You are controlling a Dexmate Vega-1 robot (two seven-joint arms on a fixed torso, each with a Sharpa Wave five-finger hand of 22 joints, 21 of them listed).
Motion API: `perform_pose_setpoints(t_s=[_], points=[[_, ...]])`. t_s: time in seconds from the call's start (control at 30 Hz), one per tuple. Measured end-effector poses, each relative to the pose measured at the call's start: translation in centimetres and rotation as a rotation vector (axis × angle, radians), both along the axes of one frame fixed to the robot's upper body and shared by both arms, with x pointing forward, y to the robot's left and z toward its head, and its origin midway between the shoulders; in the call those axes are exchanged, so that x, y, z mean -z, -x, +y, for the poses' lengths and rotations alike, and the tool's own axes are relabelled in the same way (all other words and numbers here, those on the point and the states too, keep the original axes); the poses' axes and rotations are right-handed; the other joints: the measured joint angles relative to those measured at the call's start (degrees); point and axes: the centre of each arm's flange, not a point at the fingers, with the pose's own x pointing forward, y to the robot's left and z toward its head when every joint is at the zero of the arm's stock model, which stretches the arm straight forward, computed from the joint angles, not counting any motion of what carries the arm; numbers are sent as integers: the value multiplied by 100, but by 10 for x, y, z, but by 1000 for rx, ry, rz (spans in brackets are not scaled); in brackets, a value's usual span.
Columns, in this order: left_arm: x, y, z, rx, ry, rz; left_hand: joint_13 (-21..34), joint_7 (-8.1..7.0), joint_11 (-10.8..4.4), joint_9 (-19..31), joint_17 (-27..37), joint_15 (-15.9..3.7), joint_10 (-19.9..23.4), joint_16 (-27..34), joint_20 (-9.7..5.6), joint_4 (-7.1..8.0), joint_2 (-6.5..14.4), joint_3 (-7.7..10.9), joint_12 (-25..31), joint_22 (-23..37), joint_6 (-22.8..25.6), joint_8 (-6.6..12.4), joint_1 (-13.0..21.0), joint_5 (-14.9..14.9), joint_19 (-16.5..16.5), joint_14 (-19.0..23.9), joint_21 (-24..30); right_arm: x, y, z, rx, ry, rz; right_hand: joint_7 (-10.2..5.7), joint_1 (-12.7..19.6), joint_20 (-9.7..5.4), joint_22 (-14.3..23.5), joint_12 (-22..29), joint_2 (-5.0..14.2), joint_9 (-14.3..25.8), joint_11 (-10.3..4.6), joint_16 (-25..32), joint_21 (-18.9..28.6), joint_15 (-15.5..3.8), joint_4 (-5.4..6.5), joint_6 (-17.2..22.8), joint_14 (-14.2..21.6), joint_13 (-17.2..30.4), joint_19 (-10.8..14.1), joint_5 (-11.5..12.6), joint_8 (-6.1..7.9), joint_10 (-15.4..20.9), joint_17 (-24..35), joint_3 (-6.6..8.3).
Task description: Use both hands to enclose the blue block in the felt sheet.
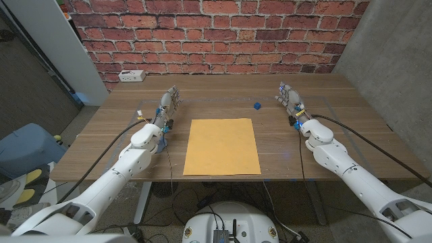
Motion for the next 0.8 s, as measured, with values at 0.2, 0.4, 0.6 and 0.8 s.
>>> perform_pose_setpoints(t_s=[0.2, 0.4, 0.6, 0.8], points=[[1, 0, 1, -1, 3, 1, 0, 0, 0, 0, -17, 0, 0, 0, 31, -5, 0, -5, 31, 0, 0, 14, 0, 0, -31, 0, 0, -4, 0, 4, 40, 45, 30, -102, 132, 149, 0, 0, 61, 0, -23, 24, 0, 100, -102, 102, 61, -1, 43, 0, 0, 23, 0, 102], [1, 0, 1, -2, 4, 1, 0, 0, 0, 0, -17, 41, 0, 0, 47, -42, 0, -42, 41, -1, 0, 14, 0, 0, -47, -20, 0, -16, 5, 13, 80, 122, 46, -141, 238, 200, 0, 0, 168, 0, -32, 44, 0, 68, -171, 141, 94, 25, 34, -29, 0, 75, 0, 170], [2, 0, 1, -3, 5, 2, -1, 0, 0, 0, -16, 51, 1, 0, 94, -48, 0, -49, 41, -1, 1, 14, 0, 0, -28, -9, 0, -21, 6, 18, 126, 197, 75, -128, 350, 200, -1, 24, 233, 27, -32, 44, 44, 68, -211, 196, 156, 26, 34, -63, 22, 136, -1, 211], [3, 1, 1, -4, 5, 3, 19, 0, 1, -1, -16, 51, 1, 0, 94, -65, 0, -65, 41, -1, 1, 14, 0, 0, -28, -9, 0, -27, 6, 25, 166, 277, 93, -111, 463, 218, -1, 66, 271, 27, -43, 89, 44, 13, -257, 299, 271, 25, 98, -117, 45, 332, 28, 257]])
